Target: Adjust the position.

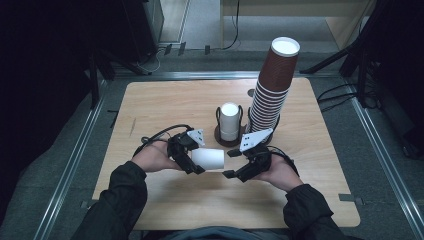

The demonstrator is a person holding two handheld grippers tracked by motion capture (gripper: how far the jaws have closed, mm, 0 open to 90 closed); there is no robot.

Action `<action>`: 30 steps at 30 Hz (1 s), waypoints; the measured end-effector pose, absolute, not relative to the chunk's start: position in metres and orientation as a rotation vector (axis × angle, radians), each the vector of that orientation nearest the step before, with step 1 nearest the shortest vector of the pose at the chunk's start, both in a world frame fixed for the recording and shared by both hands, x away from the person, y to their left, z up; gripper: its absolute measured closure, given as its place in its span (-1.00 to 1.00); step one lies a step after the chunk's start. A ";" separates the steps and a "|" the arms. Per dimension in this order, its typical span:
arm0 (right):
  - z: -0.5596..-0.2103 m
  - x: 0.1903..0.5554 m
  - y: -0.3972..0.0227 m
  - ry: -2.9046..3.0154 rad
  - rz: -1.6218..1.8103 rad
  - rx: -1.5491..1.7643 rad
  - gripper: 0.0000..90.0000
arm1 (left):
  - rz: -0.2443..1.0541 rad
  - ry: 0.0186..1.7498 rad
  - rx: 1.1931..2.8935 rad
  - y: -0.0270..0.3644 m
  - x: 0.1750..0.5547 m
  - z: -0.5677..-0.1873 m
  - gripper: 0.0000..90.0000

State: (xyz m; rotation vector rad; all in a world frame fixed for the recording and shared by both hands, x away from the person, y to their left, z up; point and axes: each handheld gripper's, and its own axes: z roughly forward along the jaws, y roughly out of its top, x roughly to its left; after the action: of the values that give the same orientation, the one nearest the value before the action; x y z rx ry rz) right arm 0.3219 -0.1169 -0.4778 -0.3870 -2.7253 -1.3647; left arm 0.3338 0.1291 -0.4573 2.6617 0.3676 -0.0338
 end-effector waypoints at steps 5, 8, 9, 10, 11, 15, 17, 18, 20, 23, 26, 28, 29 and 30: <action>-0.478 0.322 -0.116 -2.734 -1.371 -0.381 -0.45 | -0.036 0.344 2.694 0.123 0.332 -0.462 -0.42; -0.479 0.322 -0.115 -2.735 -1.362 -0.377 -0.45 | -0.069 0.318 2.696 0.121 0.333 -0.463 -0.42; -0.479 0.322 -0.114 -2.735 -1.360 -0.374 -0.45 | -0.075 0.313 2.701 0.120 0.332 -0.464 -0.42; -0.480 0.321 -0.113 -2.735 -1.353 -0.372 -0.45 | -0.081 0.306 2.710 0.119 0.332 -0.465 -0.42; -0.480 0.321 -0.112 -2.739 -1.349 -0.365 -0.45 | -0.083 0.298 2.719 0.117 0.332 -0.466 -0.42; -0.482 0.320 -0.108 -2.746 -1.326 -0.351 -0.45 | -0.080 0.280 2.732 0.113 0.331 -0.466 -0.42; -0.483 0.319 -0.106 -2.751 -1.316 -0.343 -0.45 | -0.083 0.273 2.726 0.111 0.330 -0.465 -0.42; -0.483 0.319 -0.106 -2.754 -1.307 -0.341 -0.45 | -0.083 0.265 2.724 0.110 0.329 -0.464 -0.42; -0.485 0.320 -0.104 -2.769 -1.312 -0.318 -0.45 | -0.078 0.251 2.722 0.109 0.328 -0.462 -0.42; -0.486 0.318 -0.101 -2.764 -1.283 -0.320 -0.45 | -0.081 0.237 2.723 0.106 0.326 -0.461 -0.42; -0.487 0.317 -0.098 -2.771 -1.273 -0.296 -0.45 | -0.084 0.226 2.728 0.103 0.324 -0.462 -0.42; -0.488 0.317 -0.097 -2.774 -1.268 -0.292 -0.45 | -0.087 0.220 2.729 0.102 0.324 -0.462 -0.42; -0.488 0.316 -0.096 -2.781 -1.266 -0.284 -0.45 | -0.089 0.220 2.729 0.101 0.324 -0.462 -0.42; -0.489 0.316 -0.095 -2.788 -1.267 -0.270 -0.44 | -0.091 0.215 2.729 0.101 0.324 -0.462 -0.42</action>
State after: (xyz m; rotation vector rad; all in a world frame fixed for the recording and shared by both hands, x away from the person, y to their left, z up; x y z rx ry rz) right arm 0.3162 -0.0950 -0.4886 -0.2702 -2.7876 -1.2667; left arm 0.3238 0.1010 -0.4617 2.7286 0.2155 -0.0907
